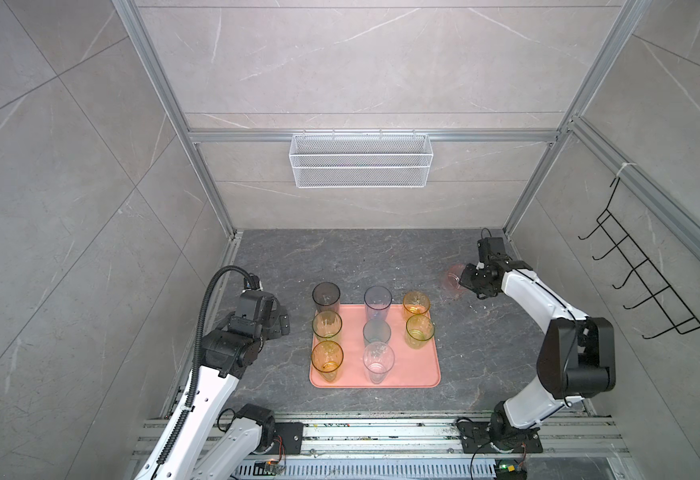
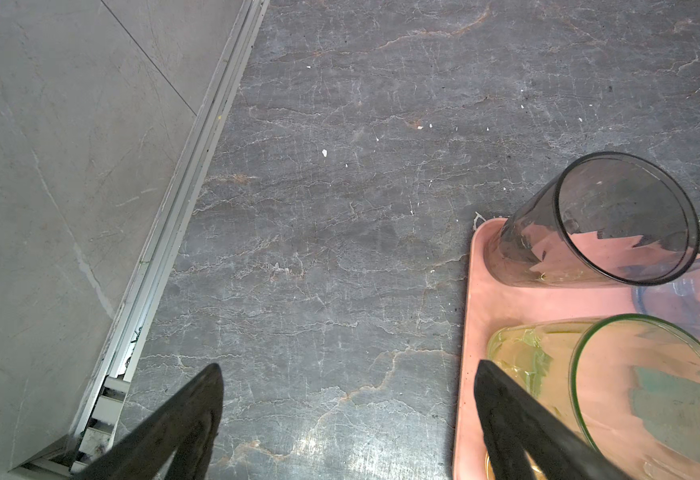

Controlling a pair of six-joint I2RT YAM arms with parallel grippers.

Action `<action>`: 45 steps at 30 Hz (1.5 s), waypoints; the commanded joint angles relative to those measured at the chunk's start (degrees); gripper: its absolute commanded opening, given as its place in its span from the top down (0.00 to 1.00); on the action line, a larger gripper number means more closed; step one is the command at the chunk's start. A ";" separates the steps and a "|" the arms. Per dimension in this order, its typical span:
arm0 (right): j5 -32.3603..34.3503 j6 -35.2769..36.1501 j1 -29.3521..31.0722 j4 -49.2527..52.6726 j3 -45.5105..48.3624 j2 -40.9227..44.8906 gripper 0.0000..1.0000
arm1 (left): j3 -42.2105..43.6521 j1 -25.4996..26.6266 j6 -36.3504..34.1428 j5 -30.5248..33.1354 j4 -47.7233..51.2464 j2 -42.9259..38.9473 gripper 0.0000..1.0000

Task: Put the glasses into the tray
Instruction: 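Lower the right gripper onto the pink glass rim and close, then lift the pink glass and carry it toward the tray's near corner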

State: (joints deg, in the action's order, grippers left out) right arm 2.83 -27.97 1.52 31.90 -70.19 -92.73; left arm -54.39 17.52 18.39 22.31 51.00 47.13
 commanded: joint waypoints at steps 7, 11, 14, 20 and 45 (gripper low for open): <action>1.10 2.77 -0.03 7.85 0.30 9.38 1.00 | 0.08 -0.47 -0.38 -0.09 -0.73 -0.14 0.05; -2.12 3.18 0.23 11.55 -0.14 12.61 1.00 | 0.15 -0.47 -0.42 -0.29 -0.73 -0.19 0.05; -3.07 3.68 0.43 15.43 -1.35 14.83 1.00 | 0.09 -0.47 -0.40 -0.42 -0.73 -0.28 0.05; -3.72 5.60 1.00 22.93 -2.80 17.96 1.00 | 0.18 -0.46 -0.38 -0.55 -0.73 -0.82 0.05; 1.77 2.41 11.69 37.57 6.18 30.74 1.00 | 0.16 -0.46 -0.38 -1.48 -0.77 -0.74 0.05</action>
State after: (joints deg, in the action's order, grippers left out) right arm 2.85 -24.38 12.16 66.32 -65.01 -63.75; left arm -54.39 17.32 18.39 21.82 51.03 46.78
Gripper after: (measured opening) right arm 0.067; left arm 0.946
